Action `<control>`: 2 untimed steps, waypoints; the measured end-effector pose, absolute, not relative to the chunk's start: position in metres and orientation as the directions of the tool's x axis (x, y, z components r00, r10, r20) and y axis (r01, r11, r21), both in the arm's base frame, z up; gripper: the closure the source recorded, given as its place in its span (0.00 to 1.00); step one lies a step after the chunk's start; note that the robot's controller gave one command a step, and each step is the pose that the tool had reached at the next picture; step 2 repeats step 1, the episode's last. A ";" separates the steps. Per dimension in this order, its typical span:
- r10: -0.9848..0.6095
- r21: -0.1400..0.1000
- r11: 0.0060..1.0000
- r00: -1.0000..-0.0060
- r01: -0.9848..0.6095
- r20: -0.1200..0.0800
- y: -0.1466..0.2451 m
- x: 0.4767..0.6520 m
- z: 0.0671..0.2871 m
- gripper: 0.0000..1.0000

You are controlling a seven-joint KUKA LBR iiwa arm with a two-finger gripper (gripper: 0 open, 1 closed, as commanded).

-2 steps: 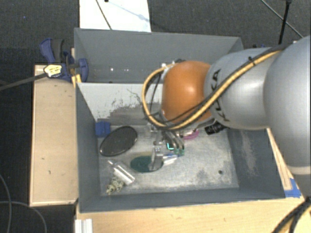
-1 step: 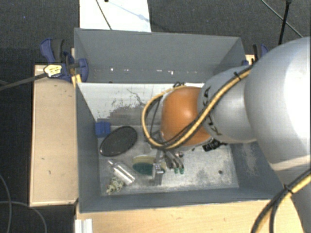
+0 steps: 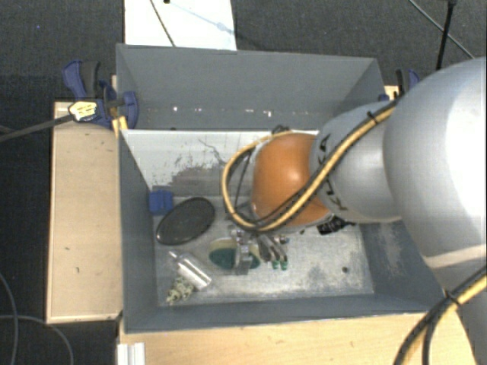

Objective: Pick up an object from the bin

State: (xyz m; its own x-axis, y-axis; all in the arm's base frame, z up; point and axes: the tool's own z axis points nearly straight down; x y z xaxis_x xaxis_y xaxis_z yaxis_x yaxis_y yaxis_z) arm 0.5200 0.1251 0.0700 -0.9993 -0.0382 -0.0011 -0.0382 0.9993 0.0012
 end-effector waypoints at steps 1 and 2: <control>0.003 0.003 1.000 -1.000 0.003 -0.011 0.115 0.533 0.201 1.00; 0.003 0.003 1.000 -1.000 0.003 -0.011 0.115 0.533 0.201 1.00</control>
Offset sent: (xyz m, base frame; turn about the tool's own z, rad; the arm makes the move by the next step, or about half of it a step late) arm 0.0105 -0.0103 0.1261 0.0449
